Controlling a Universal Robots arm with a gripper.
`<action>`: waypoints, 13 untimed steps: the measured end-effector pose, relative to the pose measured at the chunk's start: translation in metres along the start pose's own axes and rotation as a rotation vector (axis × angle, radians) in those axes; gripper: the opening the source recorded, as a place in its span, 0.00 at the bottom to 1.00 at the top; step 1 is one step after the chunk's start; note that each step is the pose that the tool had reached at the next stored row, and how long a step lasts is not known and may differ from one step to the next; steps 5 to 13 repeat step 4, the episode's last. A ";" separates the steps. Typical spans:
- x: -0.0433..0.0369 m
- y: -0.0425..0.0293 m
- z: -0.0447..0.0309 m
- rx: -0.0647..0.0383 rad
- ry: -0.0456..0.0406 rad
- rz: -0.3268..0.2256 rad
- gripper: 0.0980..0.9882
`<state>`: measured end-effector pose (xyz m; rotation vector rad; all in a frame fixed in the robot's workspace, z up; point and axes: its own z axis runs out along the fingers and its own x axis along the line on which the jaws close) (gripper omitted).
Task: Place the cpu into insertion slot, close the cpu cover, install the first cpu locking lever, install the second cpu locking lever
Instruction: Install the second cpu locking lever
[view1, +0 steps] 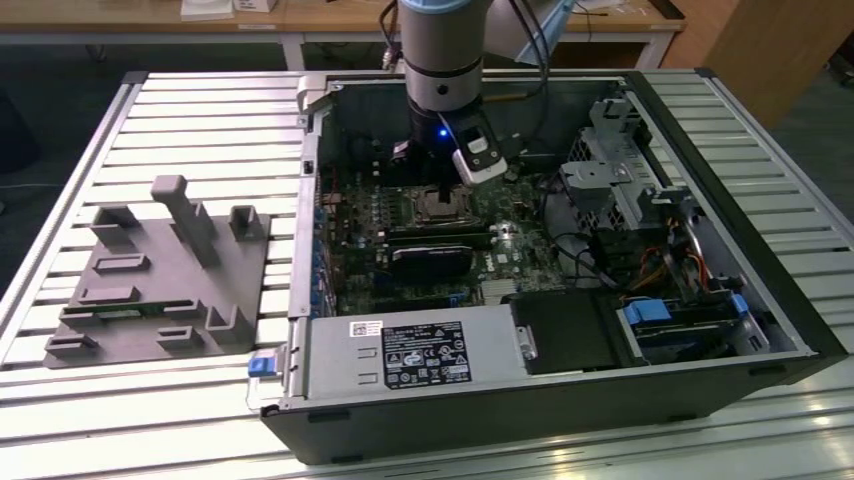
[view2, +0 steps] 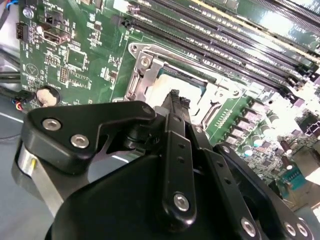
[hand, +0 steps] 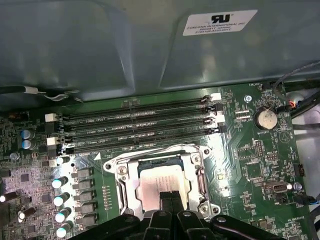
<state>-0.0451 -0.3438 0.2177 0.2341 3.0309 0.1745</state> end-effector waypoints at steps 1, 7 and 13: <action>0.0000 0.0000 0.0000 0.000 0.0000 0.000 0.01; 0.0000 0.0000 0.0000 0.000 0.0000 0.000 0.01; 0.0000 0.0000 0.0000 0.000 0.0000 0.000 0.01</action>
